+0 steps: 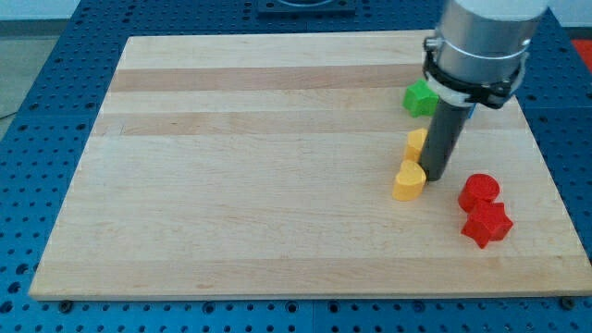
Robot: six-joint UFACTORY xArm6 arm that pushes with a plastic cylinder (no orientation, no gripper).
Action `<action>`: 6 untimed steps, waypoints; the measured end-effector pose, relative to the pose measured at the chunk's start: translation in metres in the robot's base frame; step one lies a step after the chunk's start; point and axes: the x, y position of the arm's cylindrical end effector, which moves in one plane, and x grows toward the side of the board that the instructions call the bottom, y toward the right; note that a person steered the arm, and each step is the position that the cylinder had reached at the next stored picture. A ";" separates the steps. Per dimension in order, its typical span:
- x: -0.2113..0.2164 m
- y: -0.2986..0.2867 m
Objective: Move yellow hexagon to the left of the heart
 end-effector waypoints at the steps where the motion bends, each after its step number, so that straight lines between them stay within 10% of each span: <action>1: -0.031 0.021; 6: -0.056 -0.026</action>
